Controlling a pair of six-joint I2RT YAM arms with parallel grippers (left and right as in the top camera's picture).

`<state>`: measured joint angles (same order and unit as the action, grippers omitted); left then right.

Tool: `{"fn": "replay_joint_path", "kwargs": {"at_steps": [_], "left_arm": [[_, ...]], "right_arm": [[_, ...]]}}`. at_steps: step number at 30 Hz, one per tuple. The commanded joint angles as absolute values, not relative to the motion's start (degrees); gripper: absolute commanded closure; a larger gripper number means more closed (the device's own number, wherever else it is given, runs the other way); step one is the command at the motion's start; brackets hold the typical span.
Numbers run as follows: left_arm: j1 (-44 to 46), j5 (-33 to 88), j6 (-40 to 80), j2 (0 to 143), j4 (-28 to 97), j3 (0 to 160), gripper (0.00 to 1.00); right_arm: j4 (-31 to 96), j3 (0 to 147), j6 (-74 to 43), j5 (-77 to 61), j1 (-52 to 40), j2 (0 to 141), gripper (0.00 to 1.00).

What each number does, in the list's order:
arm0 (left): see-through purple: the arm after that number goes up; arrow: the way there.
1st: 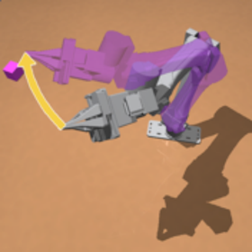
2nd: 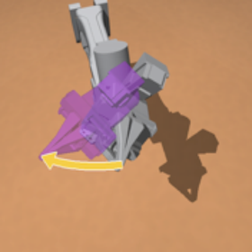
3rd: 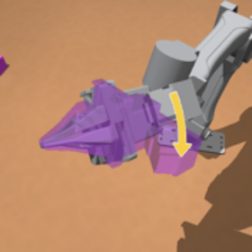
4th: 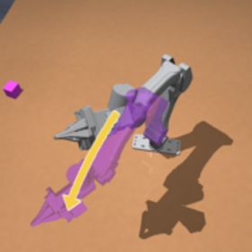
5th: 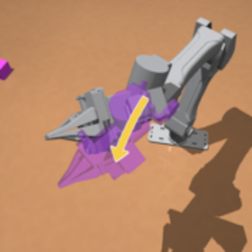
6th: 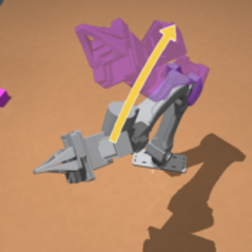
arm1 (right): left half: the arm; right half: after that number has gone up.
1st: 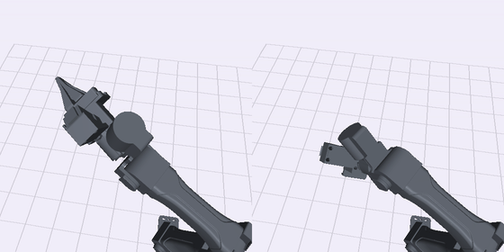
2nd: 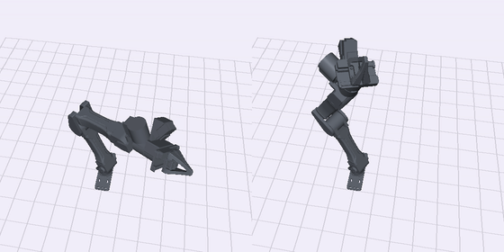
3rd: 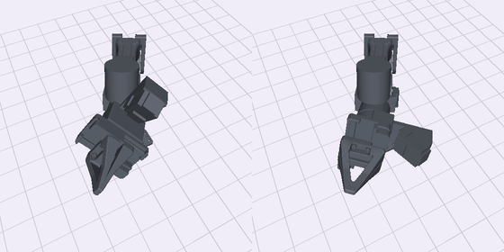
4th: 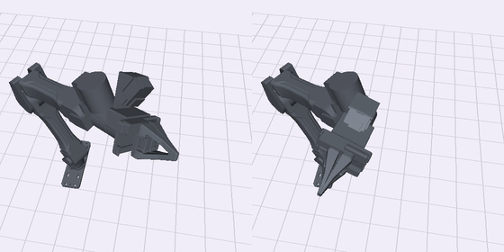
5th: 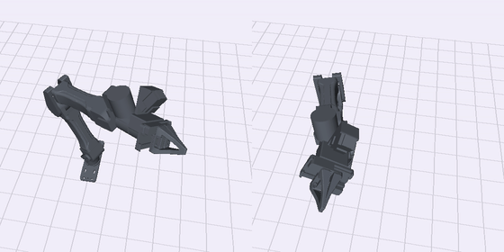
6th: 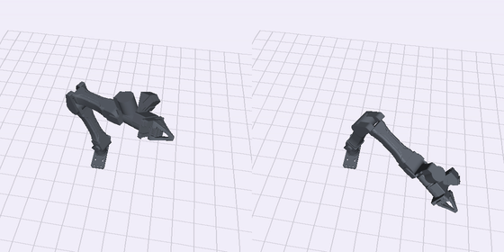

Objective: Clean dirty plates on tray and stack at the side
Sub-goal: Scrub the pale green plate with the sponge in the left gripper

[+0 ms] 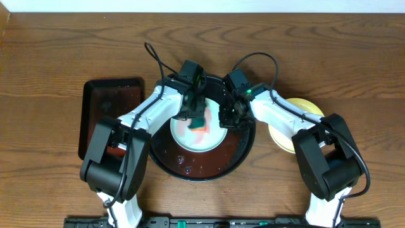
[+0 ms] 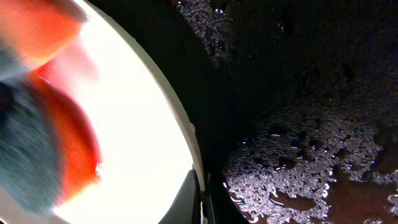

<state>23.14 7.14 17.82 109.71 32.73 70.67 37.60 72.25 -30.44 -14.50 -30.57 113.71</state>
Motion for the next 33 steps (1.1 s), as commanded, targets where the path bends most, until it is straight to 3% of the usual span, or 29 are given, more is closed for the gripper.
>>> {"fn": "replay_joint_path", "kwargs": {"at_steps": [1, 4, 9, 12, 16, 19, 25, 29, 33], "left_arm": [[20.53, -12.58, 22.22, 111.00, 34.61, 70.52, 0.93], [21.10, -6.68, 21.87, 111.00, 41.06, 70.52, 0.92], [22.00, 16.23, 12.01, 111.00, 49.39, 70.52, 0.93], [22.61, 29.56, 6.24, 111.00, 48.69, 70.52, 0.93], [22.85, 31.97, 6.07, 111.00, 41.95, 70.52, 0.92], [22.79, 29.71, 7.22, 111.00, 35.94, 70.50, 0.92], [22.41, 3.75, 16.43, 111.00, 30.87, 70.74, 0.93], [20.45, -11.07, 19.86, 110.78, 40.01, 74.59, 0.93], [18.17, -13.80, 19.84, 110.45, 51.35, 80.88, 0.93]], "right_arm": [[38.30, 70.37, -30.61, -10.83, -30.44, 115.52, 0.99], [38.22, 70.37, -30.63, -10.76, -30.44, 115.52, 0.99], [38.24, 70.37, -30.63, -10.76, -30.44, 115.52, 0.99], [38.15, 70.37, -30.63, -10.76, -30.44, 115.52, 0.99], [38.22, 70.37, -30.63, -10.76, -30.44, 115.52, 0.99], [38.46, 70.37, -30.61, -10.76, -30.44, 115.52, 0.99], [38.46, 70.37, -30.61, -10.76, -30.44, 115.52, 0.99], [38.76, 70.37, -30.63, -10.76, -30.44, 115.52, 0.99], [38.81, 70.37, -30.63, -10.79, -30.44, 115.52, 0.99]]}}
